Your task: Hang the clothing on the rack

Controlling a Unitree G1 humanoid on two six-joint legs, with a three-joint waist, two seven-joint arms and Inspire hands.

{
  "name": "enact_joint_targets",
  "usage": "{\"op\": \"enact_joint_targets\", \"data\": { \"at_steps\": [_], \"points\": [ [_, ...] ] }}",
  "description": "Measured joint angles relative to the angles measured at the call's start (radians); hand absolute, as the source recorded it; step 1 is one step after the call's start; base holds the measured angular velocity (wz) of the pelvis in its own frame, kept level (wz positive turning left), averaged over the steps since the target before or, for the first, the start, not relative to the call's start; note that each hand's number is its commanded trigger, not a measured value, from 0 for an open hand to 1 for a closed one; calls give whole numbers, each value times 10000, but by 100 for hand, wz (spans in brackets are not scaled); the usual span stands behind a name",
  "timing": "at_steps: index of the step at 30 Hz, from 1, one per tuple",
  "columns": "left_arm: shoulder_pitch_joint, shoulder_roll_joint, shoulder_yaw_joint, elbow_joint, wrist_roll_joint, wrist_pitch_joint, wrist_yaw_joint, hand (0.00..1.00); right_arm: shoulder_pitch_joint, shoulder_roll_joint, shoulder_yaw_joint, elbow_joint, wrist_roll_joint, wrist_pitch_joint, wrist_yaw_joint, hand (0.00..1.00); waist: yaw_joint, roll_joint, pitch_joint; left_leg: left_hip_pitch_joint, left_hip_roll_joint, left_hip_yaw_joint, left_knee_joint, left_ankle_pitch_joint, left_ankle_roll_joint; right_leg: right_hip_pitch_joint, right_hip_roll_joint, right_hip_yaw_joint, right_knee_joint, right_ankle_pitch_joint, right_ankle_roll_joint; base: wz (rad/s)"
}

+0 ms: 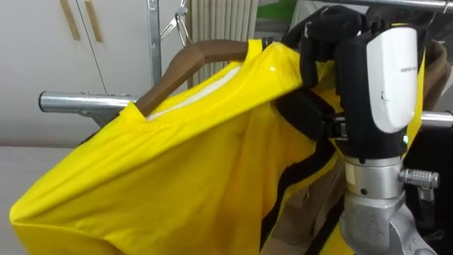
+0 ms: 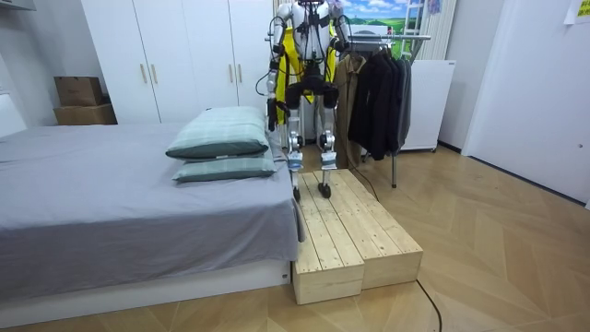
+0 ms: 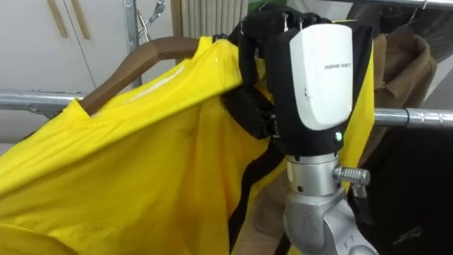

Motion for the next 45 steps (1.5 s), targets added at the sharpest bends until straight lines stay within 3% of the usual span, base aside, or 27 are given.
{"op": "enact_joint_targets", "data": {
  "at_steps": [1,2,3,6,8,14,24,31,33,36,45],
  "points": [
    [-80,-13,1,-21,20,6,-20,0,-16,-19,-114,-65,3,113,-31,100,-16,45,-17,-406,-20,-394,-828,281,-25,-110,19,105,35,-17,28,16],
    [-100,20,0,-26,54,13,-27,0,-8,24,-161,-62,1,169,-67,100,12,8,-7,-512,-8,-345,-932,471,226,-144,10,82,39,-75,122,-8],
    [-45,30,-6,-24,91,47,-15,0,-6,53,-131,-63,-15,219,-76,100,185,-54,-60,-407,-45,-286,-858,611,187,-147,-38,-153,30,-108,243,-21],
    [-29,57,-25,1,78,154,-52,0,-6,-12,-109,-72,-6,134,-111,100,292,-5,-25,-127,-166,-527,-877,614,192,-37,-121,-1226,-23,-126,293,-12],
    [-25,62,-24,5,14,154,-26,0,1,-19,-95,-72,11,7,-123,100,253,-15,-32,-82,-265,-608,-905,612,193,103,-154,-1373,-149,-111,277,-7],
    [-125,57,-50,-80,-4,-10,141,0,55,-20,237,-54,7,-109,-128,100,0,120,61,45,-229,-619,-912,611,194,289,-134,-1538,-257,-112,277,0],
    [-110,-103,-22,-85,-8,-137,196,0,1006,-51,289,-74,-161,-632,-115,100,-148,337,51,103,-134,-613,-905,612,192,338,-84,-1526,-312,-123,258,-3],
    [-5,-175,-101,-108,-7,-215,186,0,1823,-45,321,-91,-479,-663,92,100,-235,348,43,71,-141,-523,-901,607,184,288,-54,-1564,-301,-129,249,-2],
    [107,-183,-100,-81,5,-210,175,0,1847,-42,316,-91,-815,-657,153,100,-264,351,8,-9,-186,-486,-870,610,167,270,-86,-1568,-312,-164,193,-5],
    [278,-181,-95,-87,5,-205,105,0,1864,-41,314,-92,-1221,-665,153,100,-264,387,-134,-18,-205,-474,-845,616,161,277,-108,-1572,-309,-162,189,0],
    [285,-184,-198,-99,11,-215,101,0,1876,-16,482,-91,-1319,-670,147,100,-282,416,-126,99,-185,-474,-879,616,161,305,-118,-1611,-273,-162,188,0]
  ]
}}
